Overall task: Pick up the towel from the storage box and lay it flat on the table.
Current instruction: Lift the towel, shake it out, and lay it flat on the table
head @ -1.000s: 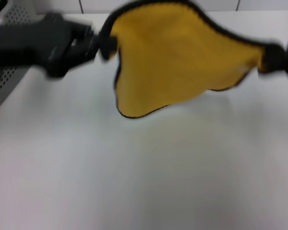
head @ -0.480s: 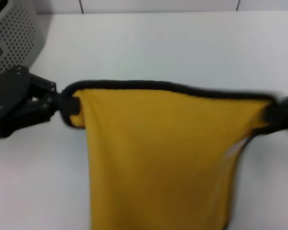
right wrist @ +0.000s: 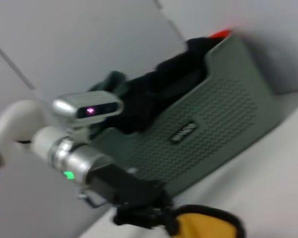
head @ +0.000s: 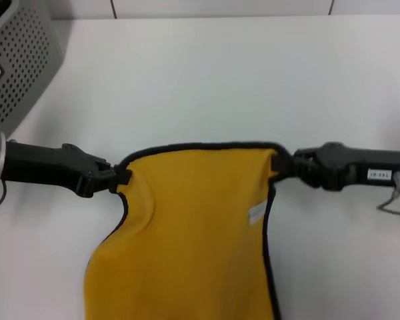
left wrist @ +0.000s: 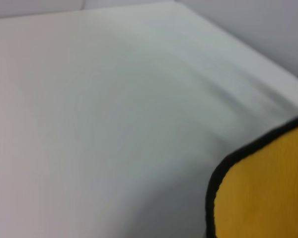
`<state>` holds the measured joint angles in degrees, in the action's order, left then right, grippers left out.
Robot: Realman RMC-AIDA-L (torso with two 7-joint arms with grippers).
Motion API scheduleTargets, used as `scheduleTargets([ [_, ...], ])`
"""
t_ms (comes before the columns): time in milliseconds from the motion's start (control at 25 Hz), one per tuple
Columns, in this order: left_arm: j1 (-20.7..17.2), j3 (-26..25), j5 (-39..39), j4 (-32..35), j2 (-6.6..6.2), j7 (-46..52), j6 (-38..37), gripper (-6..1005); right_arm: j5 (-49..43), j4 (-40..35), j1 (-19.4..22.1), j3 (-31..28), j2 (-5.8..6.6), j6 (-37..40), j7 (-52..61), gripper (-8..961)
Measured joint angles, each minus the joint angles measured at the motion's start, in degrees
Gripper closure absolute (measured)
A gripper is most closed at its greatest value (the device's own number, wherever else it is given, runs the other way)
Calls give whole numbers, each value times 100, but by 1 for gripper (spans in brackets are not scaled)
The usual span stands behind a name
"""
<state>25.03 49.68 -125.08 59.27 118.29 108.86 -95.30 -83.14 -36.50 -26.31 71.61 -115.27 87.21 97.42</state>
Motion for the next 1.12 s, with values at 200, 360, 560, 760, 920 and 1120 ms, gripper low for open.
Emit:
scheduleTargets([
  [200, 18, -4, -45, 74, 1, 92, 398, 970, -111, -193, -36, -18, 187, -580, 29, 943],
  [360, 44, -7, -96, 176, 60, 181, 743, 970, -383, -218, -296, -14, 311, -898, 64, 943],
  [560, 227, 42, -249, 212, 127, 220, 915, 969, -919, -247, -747, -11, 325, -1281, 149, 943],
  [760, 366, 59, -348, 166, 143, 252, 1034, 968, -1331, -262, -1077, -6, 231, -1621, 164, 942],
  [920, 378, 59, -373, 166, 143, 302, 1175, 967, -1521, -358, -1205, -2, 167, -1886, 164, 942],
  [1120, 379, 59, -381, 183, 142, 313, 1242, 967, -1559, -424, -1305, 21, 154, -2014, 164, 942],
])
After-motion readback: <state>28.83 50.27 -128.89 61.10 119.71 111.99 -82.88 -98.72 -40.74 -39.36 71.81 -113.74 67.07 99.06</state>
